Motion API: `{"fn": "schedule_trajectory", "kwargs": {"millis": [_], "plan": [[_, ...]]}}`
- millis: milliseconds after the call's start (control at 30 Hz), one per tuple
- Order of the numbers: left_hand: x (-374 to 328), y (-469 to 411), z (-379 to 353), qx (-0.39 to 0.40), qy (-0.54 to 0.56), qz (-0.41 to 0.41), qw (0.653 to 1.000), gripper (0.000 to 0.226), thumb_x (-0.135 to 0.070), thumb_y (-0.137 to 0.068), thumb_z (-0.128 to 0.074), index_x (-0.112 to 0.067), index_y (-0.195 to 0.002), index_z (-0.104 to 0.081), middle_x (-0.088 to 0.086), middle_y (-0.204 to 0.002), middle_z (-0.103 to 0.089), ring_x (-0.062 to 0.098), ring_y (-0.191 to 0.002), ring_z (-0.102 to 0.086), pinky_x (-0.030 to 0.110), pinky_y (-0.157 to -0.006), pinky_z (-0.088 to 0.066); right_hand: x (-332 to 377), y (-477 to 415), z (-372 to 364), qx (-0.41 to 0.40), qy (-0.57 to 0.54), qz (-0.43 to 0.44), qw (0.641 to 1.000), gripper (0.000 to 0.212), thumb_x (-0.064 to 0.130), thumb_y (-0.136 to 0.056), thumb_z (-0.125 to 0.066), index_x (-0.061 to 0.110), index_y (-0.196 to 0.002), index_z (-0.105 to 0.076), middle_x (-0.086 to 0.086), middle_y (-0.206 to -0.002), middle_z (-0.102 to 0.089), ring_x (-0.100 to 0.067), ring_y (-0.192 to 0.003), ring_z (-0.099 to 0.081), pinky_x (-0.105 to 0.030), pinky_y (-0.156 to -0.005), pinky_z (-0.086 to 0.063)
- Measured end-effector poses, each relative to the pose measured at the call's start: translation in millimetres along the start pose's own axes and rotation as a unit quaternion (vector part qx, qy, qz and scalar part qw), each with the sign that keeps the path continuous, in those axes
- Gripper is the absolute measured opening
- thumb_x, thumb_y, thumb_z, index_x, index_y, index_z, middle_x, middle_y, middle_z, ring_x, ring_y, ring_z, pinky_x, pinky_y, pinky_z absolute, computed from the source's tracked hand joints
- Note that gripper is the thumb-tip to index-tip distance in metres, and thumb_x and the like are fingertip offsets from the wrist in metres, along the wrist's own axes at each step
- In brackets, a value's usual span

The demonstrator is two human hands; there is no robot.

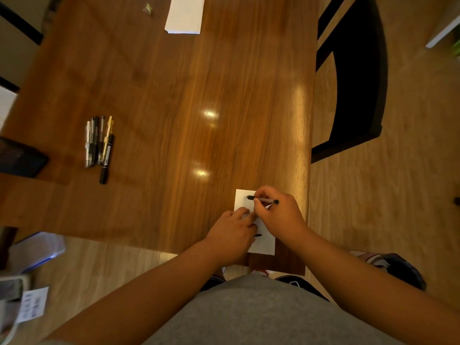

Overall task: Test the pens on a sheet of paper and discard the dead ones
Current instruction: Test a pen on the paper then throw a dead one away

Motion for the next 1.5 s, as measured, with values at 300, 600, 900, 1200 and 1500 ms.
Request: {"fn": "schedule_trajectory", "kwargs": {"millis": [300,600,900,1200,1500], "plan": [[-1.9,-4.1,3.0,0.003,0.021,-0.006,1.000,0.035,-0.034,-0.101,-0.041,-0.013,-0.120,-0.061,0.008,-0.148,-0.039,0.022,-0.131,-0.035,0.038,-0.096,-0.043,-1.1,-1.6,7.1,-0.028,0.009,-0.019,0.999,0.007,0.024,-0.092,-0.061,0.031,-0.095,-0.060,0.006,-0.088,-0.066,-0.008,-0.079,-0.062,-0.029,-0.066,-0.056],[-4.1,-6.7,4.7,0.026,0.002,-0.001,1.000,0.036,-0.035,-0.101,-0.041,-0.015,-0.126,-0.059,0.008,-0.155,-0.029,0.025,-0.133,-0.034,0.041,-0.095,-0.045,-3.2,7.0,15.7,-0.045,0.019,-0.040,0.998,0.010,0.022,-0.093,-0.061,0.021,-0.103,-0.064,0.002,-0.093,-0.067,-0.011,-0.081,-0.062,-0.028,-0.070,-0.057],[-4.5,-9.4,0.0,0.009,0.032,-0.009,0.999,0.038,-0.036,-0.101,-0.042,-0.014,-0.125,-0.060,0.009,-0.155,-0.031,0.024,-0.143,-0.024,0.038,-0.111,-0.030,-4.0,14.2,14.2,-0.036,0.020,-0.033,0.999,0.009,0.024,-0.093,-0.062,0.022,-0.102,-0.064,0.005,-0.091,-0.067,-0.009,-0.079,-0.063,-0.025,-0.070,-0.056],[-8.0,-12.7,1.7,0.023,0.000,-0.015,1.000,0.035,-0.035,-0.100,-0.043,-0.015,-0.122,-0.061,0.007,-0.157,-0.025,0.029,-0.141,-0.024,0.042,-0.102,-0.037,-6.5,10.0,20.9,-0.059,0.011,-0.040,0.997,0.008,0.022,-0.093,-0.061,0.023,-0.101,-0.063,0.004,-0.089,-0.066,-0.007,-0.078,-0.062,-0.025,-0.066,-0.055],[-15.8,-16.7,2.9,0.049,0.026,-0.012,0.998,0.040,-0.035,-0.102,-0.040,-0.009,-0.127,-0.058,0.015,-0.160,-0.018,0.029,-0.145,-0.018,0.042,-0.115,-0.025,-14.4,14.3,26.8,-0.066,0.011,-0.056,0.996,0.007,0.022,-0.093,-0.061,0.024,-0.100,-0.062,0.005,-0.088,-0.065,-0.008,-0.076,-0.062,-0.017,-0.064,-0.049]]}}
Point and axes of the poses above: each hand's wrist, its own y-axis away from the middle knuckle, its own z-axis out of the back of the hand, x = y × z, the point moved 2 cm from there along -y, towards the middle knuckle
